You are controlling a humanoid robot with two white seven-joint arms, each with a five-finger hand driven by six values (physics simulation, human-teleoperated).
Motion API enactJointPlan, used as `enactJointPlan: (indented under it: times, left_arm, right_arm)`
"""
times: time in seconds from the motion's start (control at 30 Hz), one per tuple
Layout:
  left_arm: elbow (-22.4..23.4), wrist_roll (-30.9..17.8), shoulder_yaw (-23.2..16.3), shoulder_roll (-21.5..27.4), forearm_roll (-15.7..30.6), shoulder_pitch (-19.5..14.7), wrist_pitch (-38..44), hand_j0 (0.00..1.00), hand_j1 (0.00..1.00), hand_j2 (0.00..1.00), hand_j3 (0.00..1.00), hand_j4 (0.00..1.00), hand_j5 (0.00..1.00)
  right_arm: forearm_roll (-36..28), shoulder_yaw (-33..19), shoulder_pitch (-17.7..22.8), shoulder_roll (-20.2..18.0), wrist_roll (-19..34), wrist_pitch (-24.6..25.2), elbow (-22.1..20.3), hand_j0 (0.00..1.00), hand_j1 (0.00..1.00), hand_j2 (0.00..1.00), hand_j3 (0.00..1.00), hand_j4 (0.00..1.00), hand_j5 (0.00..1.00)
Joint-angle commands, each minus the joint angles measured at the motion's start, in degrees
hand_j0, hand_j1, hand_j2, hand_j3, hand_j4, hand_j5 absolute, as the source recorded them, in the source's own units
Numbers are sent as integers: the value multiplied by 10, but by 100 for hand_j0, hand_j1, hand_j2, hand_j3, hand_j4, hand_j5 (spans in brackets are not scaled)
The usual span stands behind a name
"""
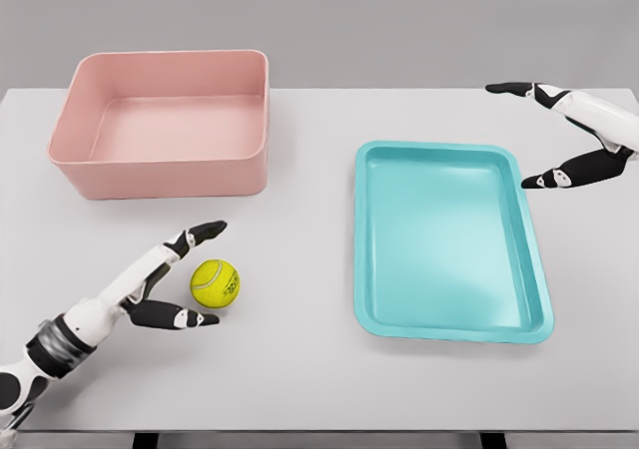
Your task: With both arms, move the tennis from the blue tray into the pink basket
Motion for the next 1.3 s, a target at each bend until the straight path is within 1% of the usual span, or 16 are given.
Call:
enactJointPlan:
  times: [0.0,0.17,0.23,0.3,0.5,0.6,0.73,0.77,0.8,0.97,1.0,1.03,1.17,1.27]
  left_arm:
    - [7,0,-3,-1,0,0,0,100,100,100,100,100,100]
    - [12,0,-5,-5,0,-2,0,100,100,100,100,100,100]
    - [13,0,-6,-9,-1,-10,0,100,100,100,100,100,100]
    - [21,0,-6,-20,-13,-14,0,100,100,100,100,100,100]
    - [24,0,-7,-20,-14,-13,8,100,100,100,100,100,100]
    - [24,0,-12,-20,-13,-14,24,100,100,100,100,100,100]
    - [24,0,-12,-20,-12,-13,27,90,90,90,90,90,90]
    - [24,0,-12,-20,-11,-13,27,80,80,80,80,80,80]
    - [24,0,-12,-20,-10,-12,26,78,78,78,78,78,78]
    - [24,1,-12,-18,-10,-11,27,78,78,78,78,78,78]
    - [24,0,-10,-18,-9,-11,27,76,76,76,76,76,76]
    - [24,1,-10,-17,-7,-10,26,70,70,70,70,70,70]
    - [24,1,-10,-16,-7,-8,26,69,69,69,69,69,69]
    - [24,1,-9,-15,-6,-7,25,65,65,65,65,65,65]
  right_arm:
    - [-4,0,0,0,0,2,-1,100,100,100,100,100,100]
    - [-16,-1,1,-2,0,0,-5,100,100,100,100,100,100]
    - [-16,-1,1,-1,0,1,-5,100,100,100,100,100,100]
    - [-16,-1,2,-1,0,1,-8,100,100,100,100,100,100]
    - [-16,-1,1,-2,0,1,-10,100,100,100,100,100,100]
    - [-17,-1,0,-2,0,2,-17,100,100,100,100,100,100]
    - [-17,-1,-1,-2,0,2,-17,100,100,100,100,100,100]
    - [-17,-1,-1,-2,0,2,-17,100,100,100,100,100,100]
    - [-18,-1,-1,-3,0,2,-17,100,100,100,100,100,100]
    - [-26,-1,-1,-8,0,2,-17,100,100,100,100,100,100]
    - [-26,-1,-1,-8,0,2,-17,100,100,100,100,100,100]
    - [-26,-1,0,-7,0,2,-18,100,100,100,100,100,100]
    - [-26,-1,0,-7,0,2,-18,100,100,100,100,100,100]
    - [-26,-1,-1,-8,0,2,-18,100,100,100,100,100,100]
